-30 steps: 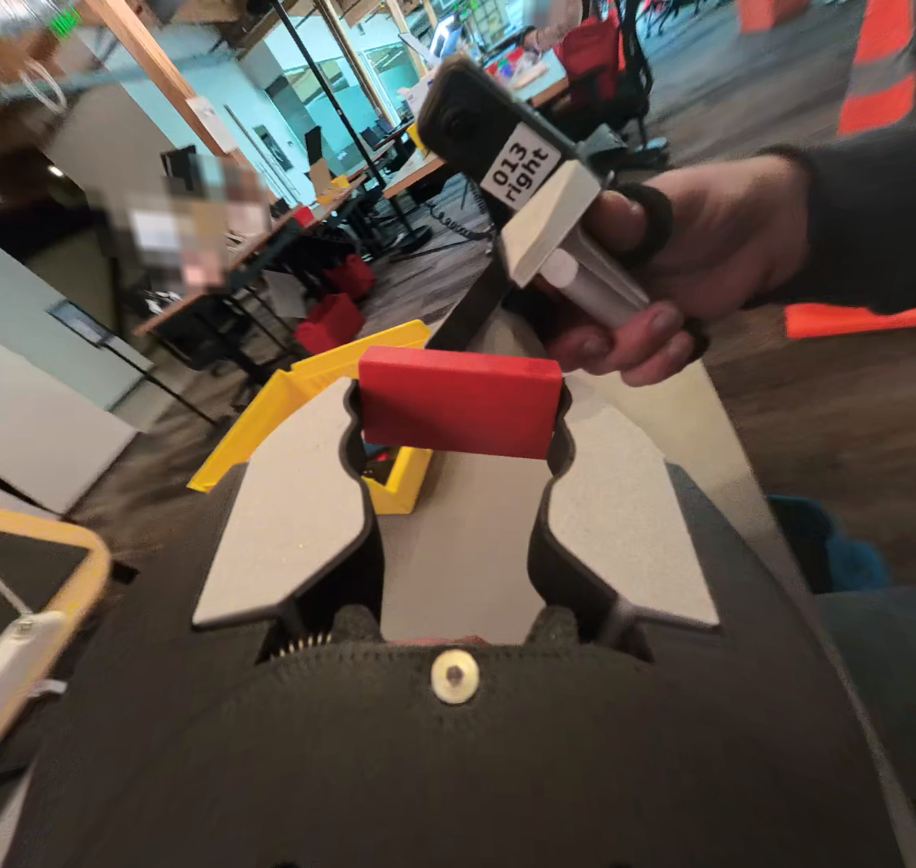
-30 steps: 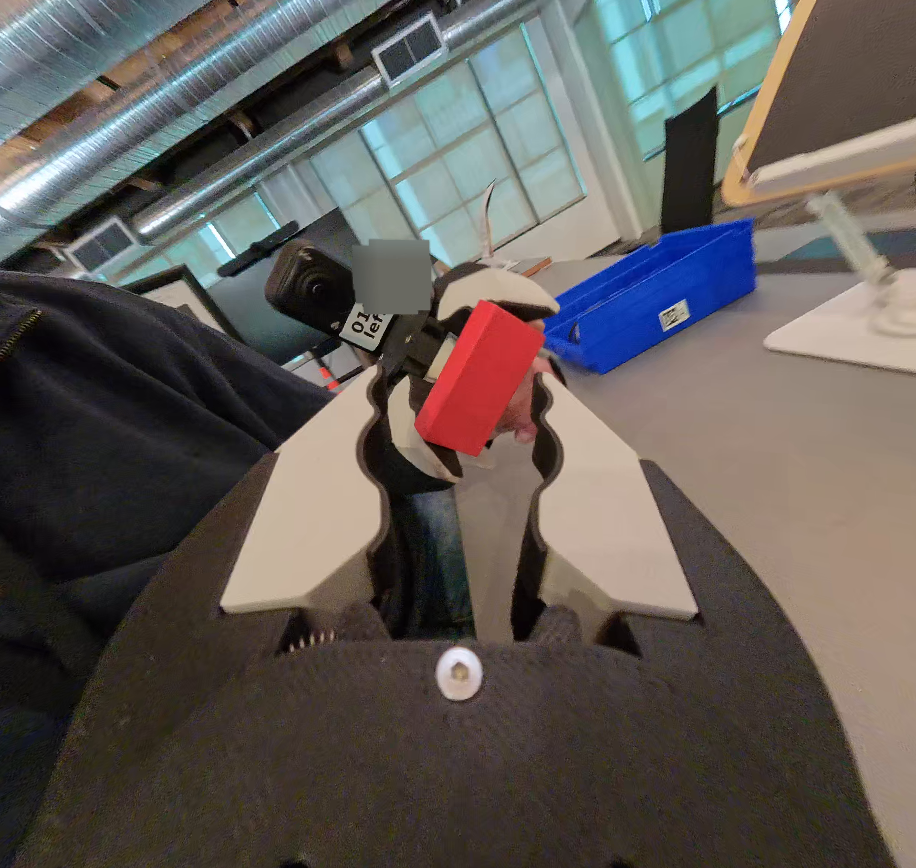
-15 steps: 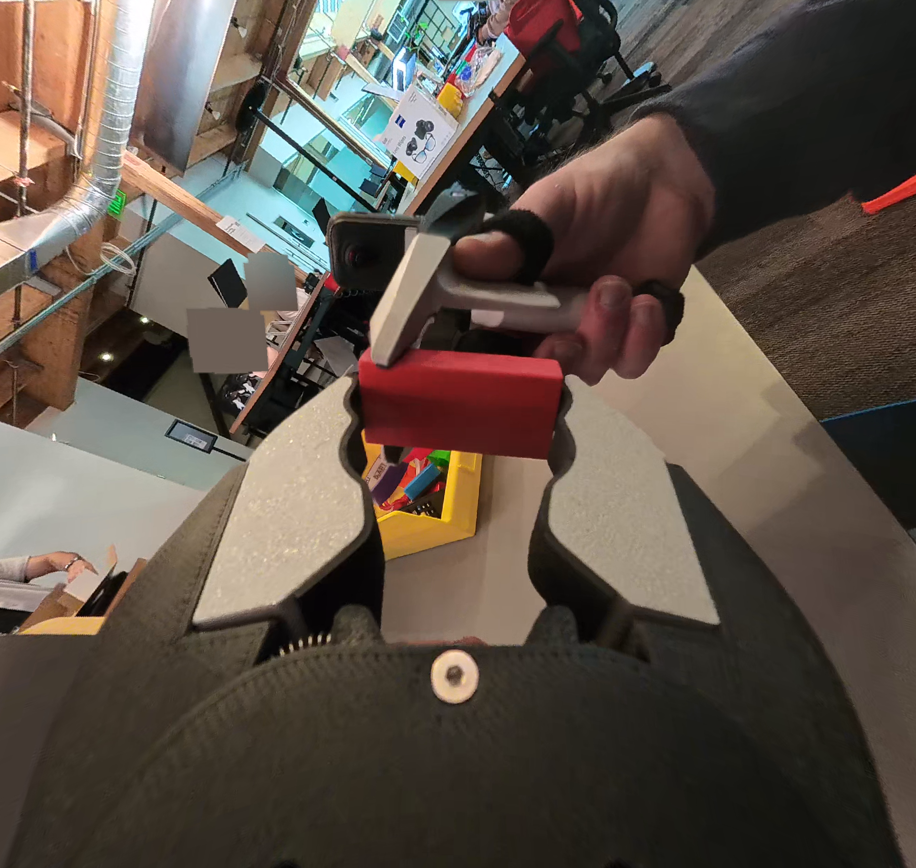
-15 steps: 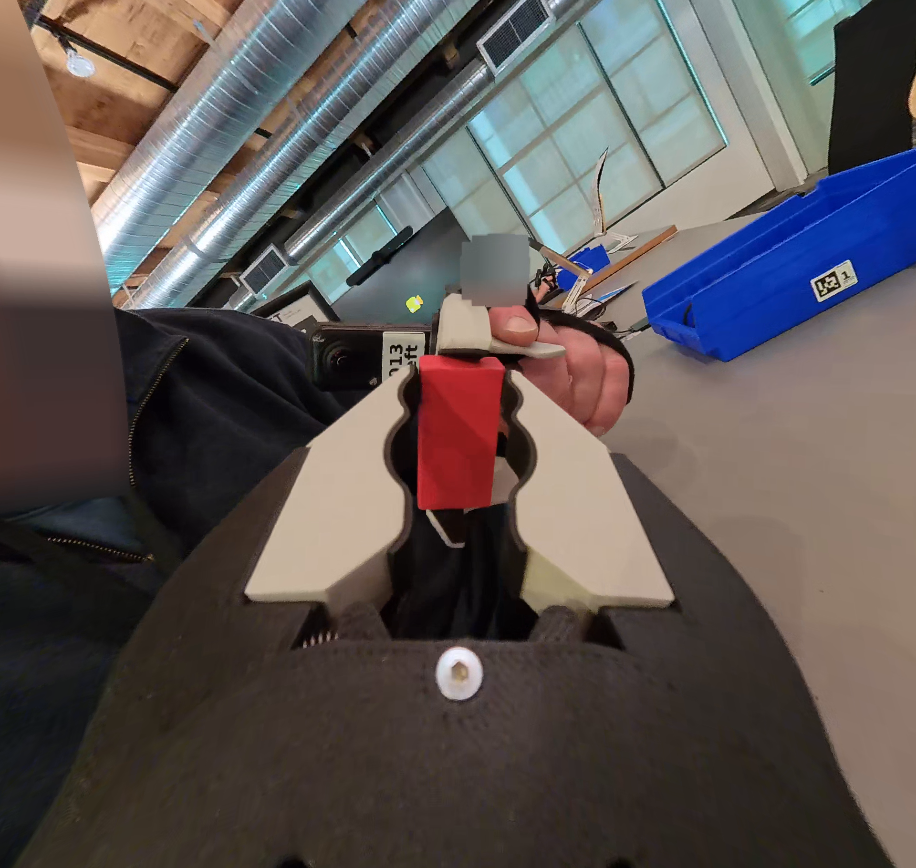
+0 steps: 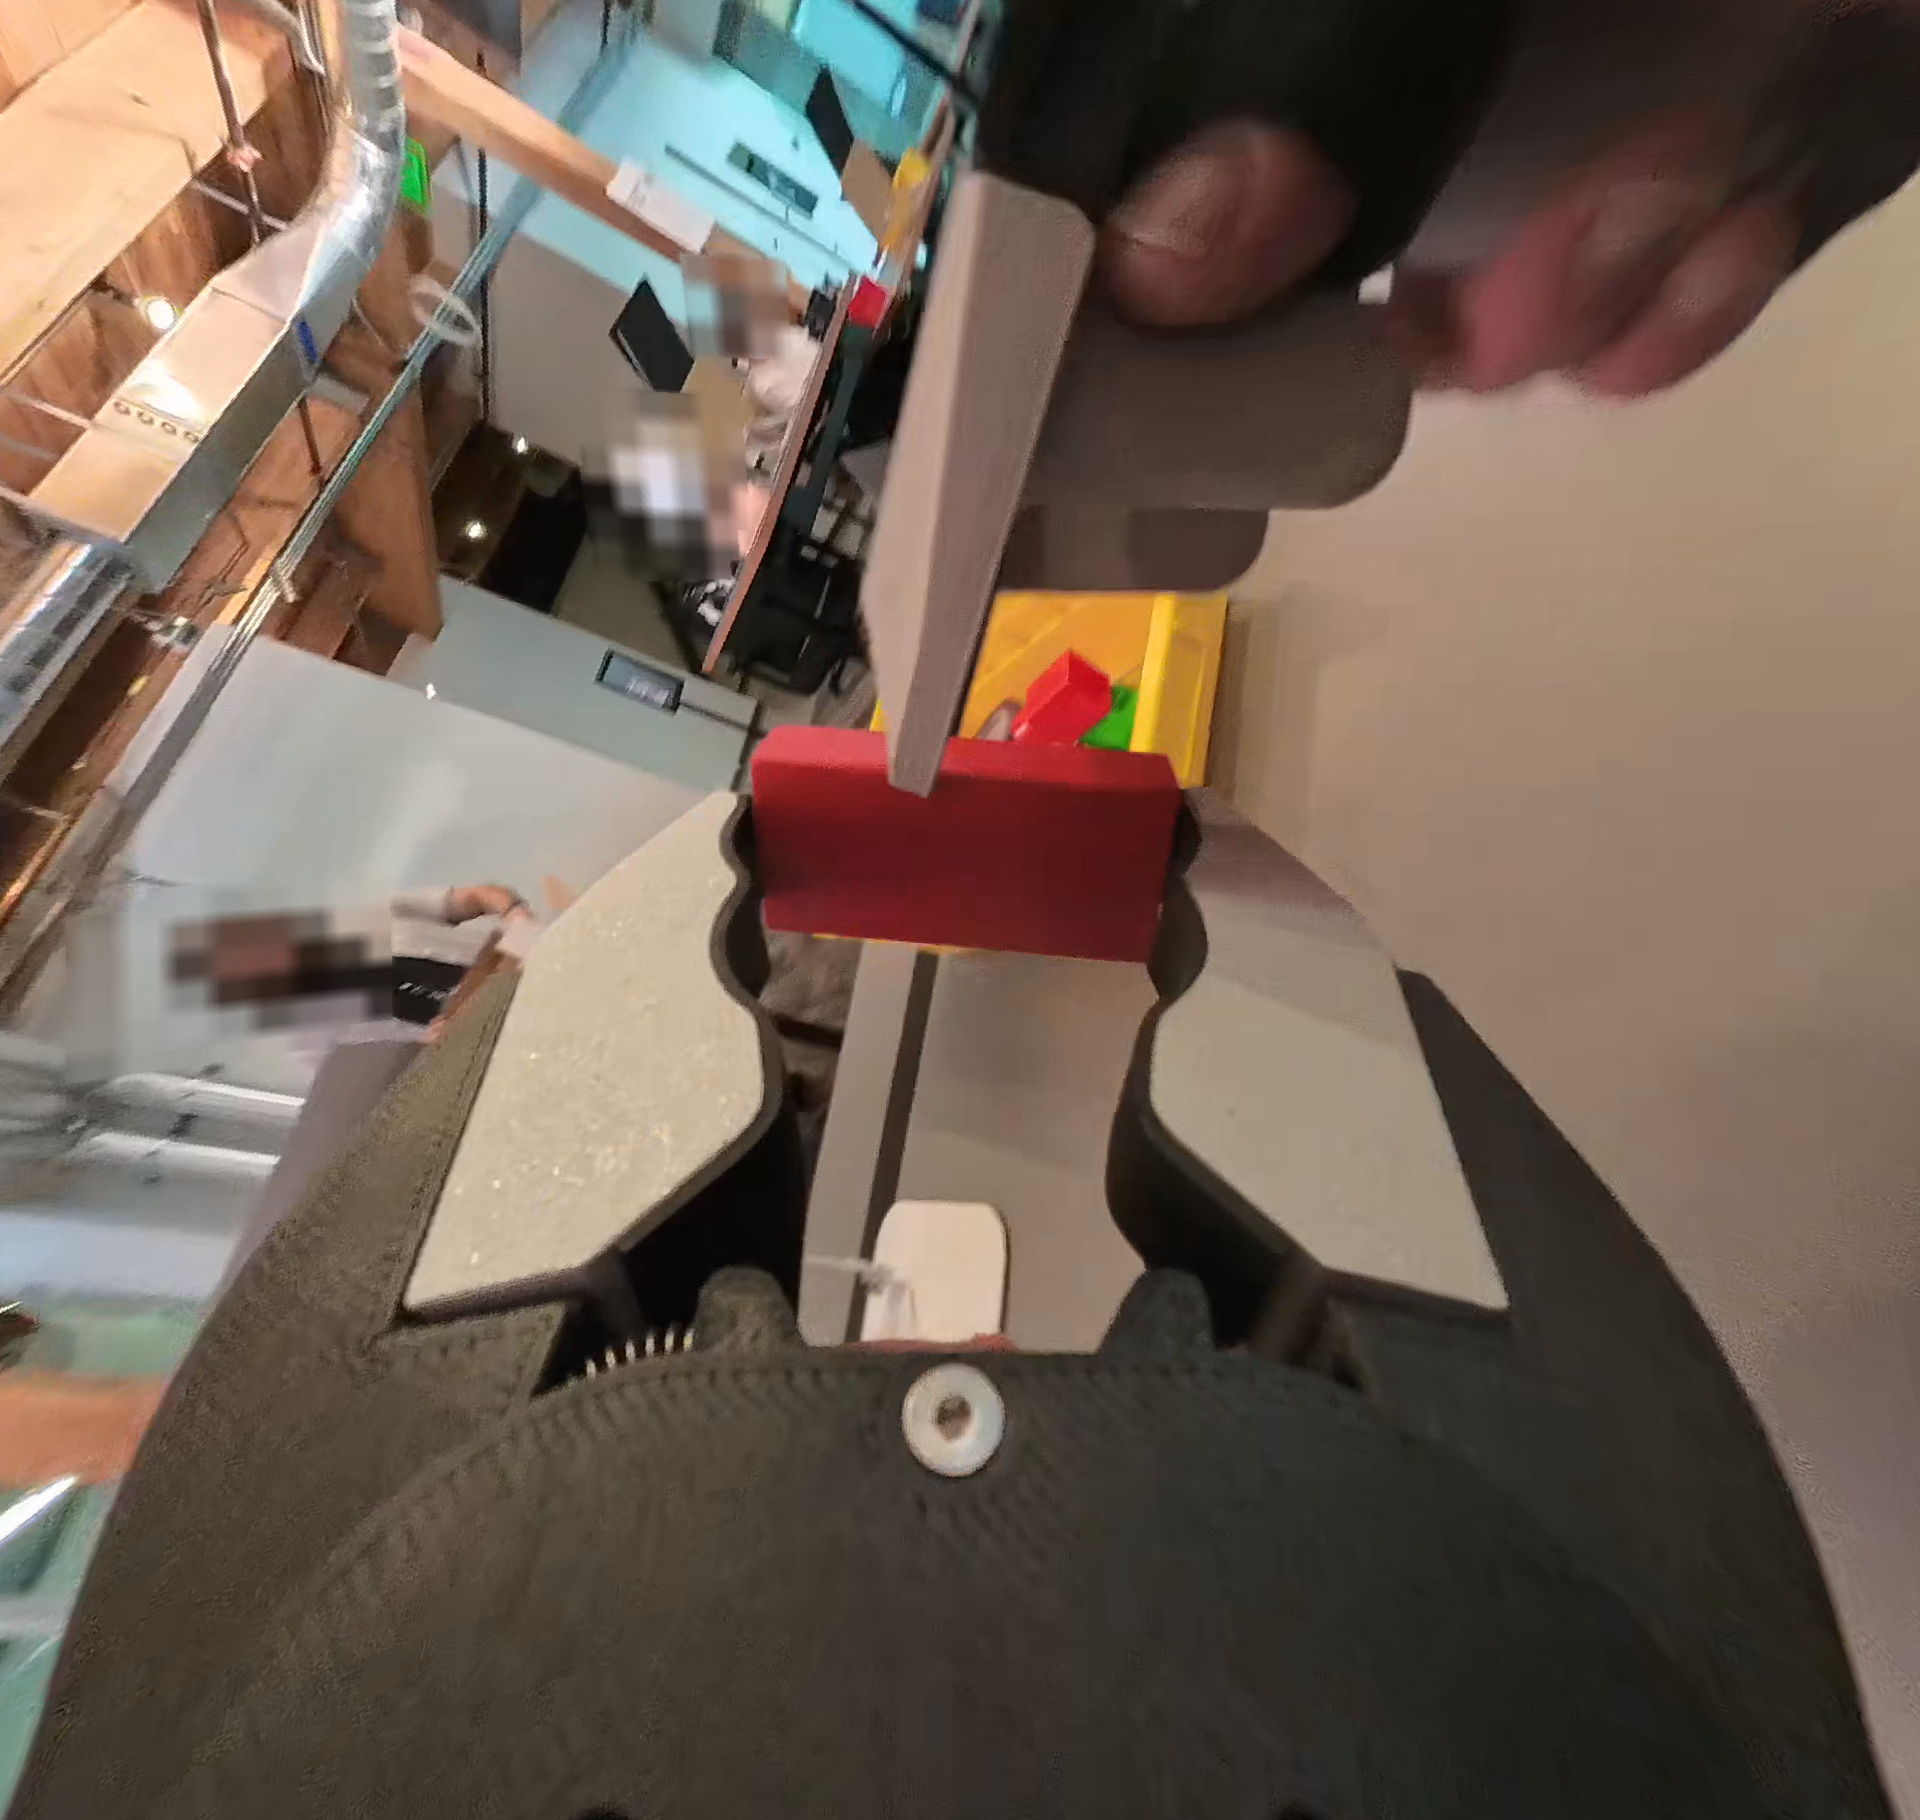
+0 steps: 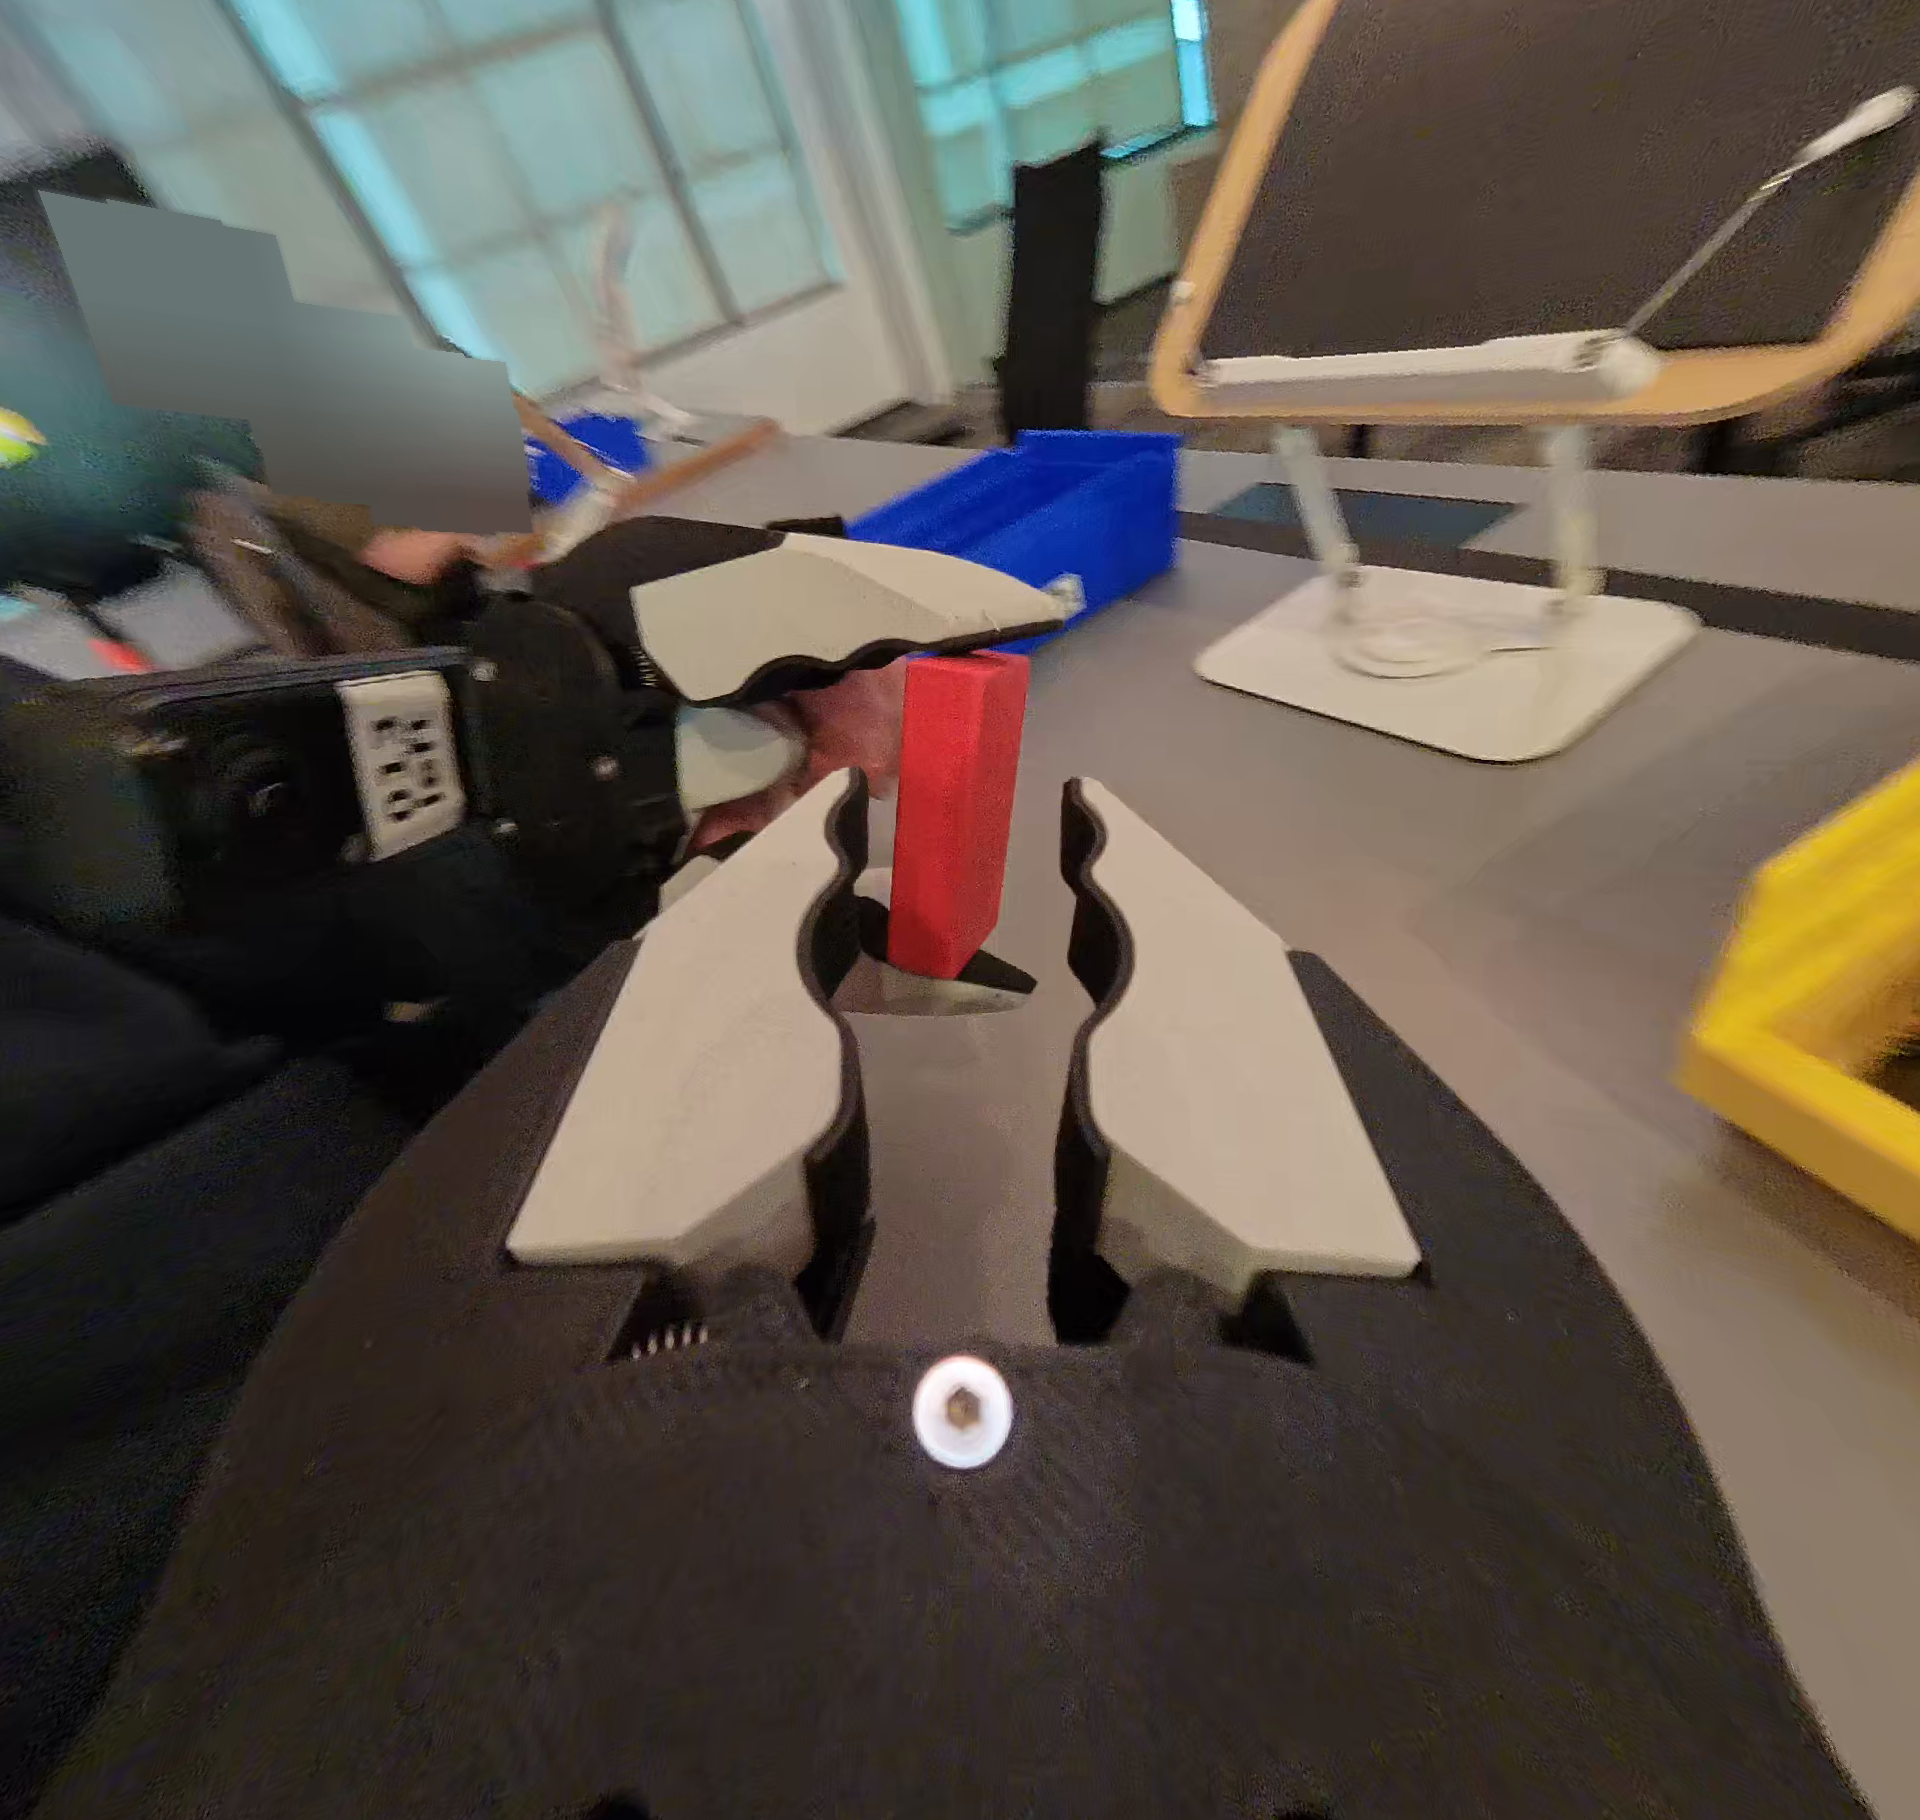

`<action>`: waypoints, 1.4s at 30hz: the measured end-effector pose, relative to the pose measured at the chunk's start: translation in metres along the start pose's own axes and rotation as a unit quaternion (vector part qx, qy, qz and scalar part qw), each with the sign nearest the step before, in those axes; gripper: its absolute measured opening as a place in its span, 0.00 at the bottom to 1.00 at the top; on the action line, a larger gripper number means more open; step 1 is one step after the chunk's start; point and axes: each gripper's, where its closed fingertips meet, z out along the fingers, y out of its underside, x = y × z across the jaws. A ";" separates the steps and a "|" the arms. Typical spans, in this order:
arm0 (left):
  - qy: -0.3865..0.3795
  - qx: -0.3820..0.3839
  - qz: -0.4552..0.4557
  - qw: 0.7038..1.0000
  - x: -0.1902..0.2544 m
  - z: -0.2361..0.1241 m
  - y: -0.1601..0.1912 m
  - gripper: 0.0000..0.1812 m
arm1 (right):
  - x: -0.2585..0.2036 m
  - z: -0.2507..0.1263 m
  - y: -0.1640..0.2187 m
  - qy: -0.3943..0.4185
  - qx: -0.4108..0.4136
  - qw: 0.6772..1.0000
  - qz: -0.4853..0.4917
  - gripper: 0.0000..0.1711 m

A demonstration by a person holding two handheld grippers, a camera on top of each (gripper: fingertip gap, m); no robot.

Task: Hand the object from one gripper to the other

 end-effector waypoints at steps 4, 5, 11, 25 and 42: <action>-0.022 -0.055 0.041 0.997 0.002 0.009 0.005 0.40 | 0.009 0.009 0.011 0.073 -0.035 0.996 -0.039 0.18; -0.026 -0.074 0.051 0.996 0.002 0.011 0.008 0.40 | 0.008 0.011 0.012 0.073 -0.033 0.996 -0.037 0.17; -0.037 -0.097 0.061 0.993 0.001 0.013 0.010 0.40 | 0.014 0.013 0.012 0.100 -0.027 0.992 -0.069 0.08; 0.084 -0.012 -0.247 0.965 0.002 0.000 0.001 0.47 | 0.008 -0.007 -0.024 -0.029 0.153 0.988 -0.005 0.08; 0.332 0.209 -0.607 0.691 0.015 -0.021 -0.049 0.11 | -0.031 -0.013 -0.023 -0.165 0.193 0.965 -0.067 0.08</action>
